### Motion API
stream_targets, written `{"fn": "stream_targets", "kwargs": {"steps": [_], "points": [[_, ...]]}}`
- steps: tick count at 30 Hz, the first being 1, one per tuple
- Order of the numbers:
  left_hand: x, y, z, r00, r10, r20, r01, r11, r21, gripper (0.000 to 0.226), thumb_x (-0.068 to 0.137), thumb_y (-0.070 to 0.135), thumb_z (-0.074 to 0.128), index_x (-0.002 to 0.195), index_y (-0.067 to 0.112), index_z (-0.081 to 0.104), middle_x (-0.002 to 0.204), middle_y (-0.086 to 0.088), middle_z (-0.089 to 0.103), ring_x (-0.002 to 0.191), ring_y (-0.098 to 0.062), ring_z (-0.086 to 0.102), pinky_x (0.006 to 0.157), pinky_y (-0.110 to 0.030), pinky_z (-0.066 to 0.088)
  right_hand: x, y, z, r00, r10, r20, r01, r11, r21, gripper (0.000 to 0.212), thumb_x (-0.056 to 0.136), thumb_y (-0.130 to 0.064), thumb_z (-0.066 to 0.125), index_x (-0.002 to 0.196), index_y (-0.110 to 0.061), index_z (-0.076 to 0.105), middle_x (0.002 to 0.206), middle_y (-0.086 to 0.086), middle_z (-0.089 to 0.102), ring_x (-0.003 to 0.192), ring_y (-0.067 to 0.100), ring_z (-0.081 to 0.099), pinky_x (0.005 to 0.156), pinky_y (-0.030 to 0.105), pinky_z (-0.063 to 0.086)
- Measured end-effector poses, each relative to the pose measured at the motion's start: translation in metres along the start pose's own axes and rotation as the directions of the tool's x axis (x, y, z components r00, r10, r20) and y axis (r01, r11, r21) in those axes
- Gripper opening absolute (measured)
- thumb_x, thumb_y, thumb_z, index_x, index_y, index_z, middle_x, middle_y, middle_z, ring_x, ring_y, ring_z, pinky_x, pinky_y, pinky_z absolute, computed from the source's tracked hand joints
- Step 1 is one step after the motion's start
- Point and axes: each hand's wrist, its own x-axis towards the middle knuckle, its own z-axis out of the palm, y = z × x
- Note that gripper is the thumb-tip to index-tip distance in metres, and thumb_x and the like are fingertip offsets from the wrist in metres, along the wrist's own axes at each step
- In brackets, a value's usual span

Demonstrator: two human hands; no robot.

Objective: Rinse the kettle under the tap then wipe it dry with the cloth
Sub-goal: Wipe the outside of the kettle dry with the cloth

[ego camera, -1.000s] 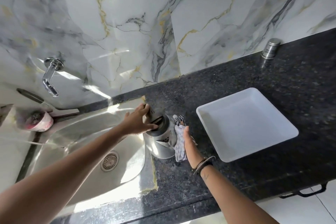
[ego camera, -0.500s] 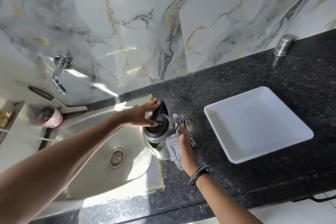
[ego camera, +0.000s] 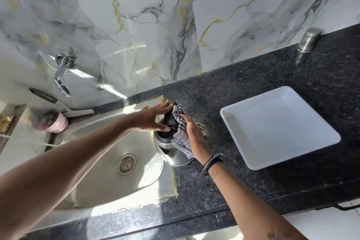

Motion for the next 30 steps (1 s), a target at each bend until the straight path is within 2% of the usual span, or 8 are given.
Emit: {"fn": "stream_targets", "kwargs": {"steps": [4, 7, 11, 15, 19, 21, 25, 30], "points": [[-0.001, 0.002, -0.003, 1.000, 0.000, 0.028, 0.000, 1.000, -0.018, 0.093, 0.087, 0.046, 0.066, 0.155, 0.035, 0.003, 0.164, 0.007, -0.008, 0.151, -0.016, -0.002, 0.118, -0.055, -0.004, 0.006, 0.026, -0.012, 0.984, 0.173, 0.040, -0.174, 0.984, 0.040, 0.080, 0.094, -0.071, 0.013, 0.155, -0.024, 0.034, 0.163, -0.004, 0.031, 0.149, 0.010, 0.030, 0.125, 0.041, 0.022], [-0.001, 0.003, -0.004, 0.999, 0.001, 0.035, -0.001, 1.000, -0.011, 0.094, 0.087, 0.047, 0.066, 0.155, 0.035, 0.003, 0.164, 0.007, -0.008, 0.151, -0.018, -0.001, 0.119, -0.058, -0.003, 0.008, 0.025, -0.018, 0.965, 0.252, 0.077, -0.258, 0.963, 0.083, 0.086, 0.091, -0.075, 0.010, 0.157, -0.024, 0.032, 0.165, -0.001, 0.032, 0.152, 0.016, 0.027, 0.126, 0.047, 0.020], [0.001, 0.001, -0.006, 0.998, 0.016, 0.055, -0.017, 1.000, 0.014, 0.094, 0.087, 0.049, 0.066, 0.155, 0.035, 0.002, 0.164, 0.007, -0.008, 0.151, -0.018, -0.002, 0.119, -0.058, -0.004, -0.004, 0.006, -0.005, 0.997, 0.076, 0.030, -0.080, 0.982, 0.170, 0.104, 0.077, -0.092, 0.014, 0.154, -0.027, 0.037, 0.163, -0.004, 0.034, 0.148, 0.010, 0.033, 0.122, 0.034, 0.026], [0.002, -0.001, -0.007, 0.997, 0.035, 0.071, -0.038, 0.998, 0.049, 0.094, 0.087, 0.050, 0.065, 0.155, 0.037, 0.001, 0.164, 0.008, -0.010, 0.151, -0.015, -0.004, 0.119, -0.058, -0.005, -0.023, 0.008, 0.011, 0.999, -0.036, -0.011, 0.037, 0.997, 0.074, 0.075, 0.086, -0.083, 0.009, 0.150, -0.051, 0.031, 0.163, -0.024, 0.021, 0.150, -0.004, 0.018, 0.118, 0.019, 0.017], [0.002, 0.000, -0.007, 0.997, 0.036, 0.071, -0.039, 0.998, 0.042, 0.094, 0.087, 0.049, 0.065, 0.154, 0.036, 0.001, 0.164, 0.008, -0.009, 0.151, -0.015, -0.004, 0.119, -0.055, -0.006, -0.002, 0.025, 0.000, 0.987, 0.158, 0.007, -0.158, 0.982, 0.103, 0.105, 0.073, -0.096, 0.012, 0.143, -0.026, 0.049, 0.151, 0.002, 0.049, 0.137, 0.016, 0.048, 0.115, 0.038, 0.034], [0.002, -0.001, -0.007, 0.997, 0.034, 0.071, -0.037, 0.999, 0.036, 0.093, 0.087, 0.050, 0.065, 0.154, 0.037, 0.002, 0.164, 0.008, -0.009, 0.151, -0.015, -0.004, 0.118, -0.056, -0.006, 0.012, 0.029, -0.009, 0.945, 0.319, 0.074, -0.326, 0.937, 0.123, 0.115, 0.066, -0.100, 0.014, 0.151, -0.027, 0.043, 0.159, 0.000, 0.042, 0.146, 0.020, 0.038, 0.122, 0.048, 0.027], [0.002, -0.001, -0.007, 0.997, 0.031, 0.075, -0.035, 0.999, 0.042, 0.094, 0.086, 0.051, 0.065, 0.155, 0.037, 0.002, 0.164, 0.007, -0.009, 0.151, -0.016, -0.004, 0.117, -0.058, -0.006, 0.023, 0.029, -0.015, 0.931, 0.351, 0.101, -0.360, 0.928, 0.100, 0.095, 0.079, -0.091, 0.012, 0.153, -0.037, 0.037, 0.163, -0.007, 0.034, 0.151, 0.016, 0.030, 0.125, 0.050, 0.019], [0.003, -0.001, -0.007, 0.997, 0.017, 0.078, -0.020, 0.999, 0.046, 0.095, 0.086, 0.052, 0.065, 0.155, 0.037, 0.002, 0.164, 0.009, -0.008, 0.151, -0.015, -0.005, 0.118, -0.058, -0.007, 0.009, 0.029, 0.004, 0.932, 0.353, -0.082, -0.340, 0.930, 0.140, 0.076, 0.097, -0.070, 0.017, 0.157, -0.025, 0.030, 0.165, -0.001, 0.029, 0.151, 0.016, 0.027, 0.121, 0.033, 0.018]]}}
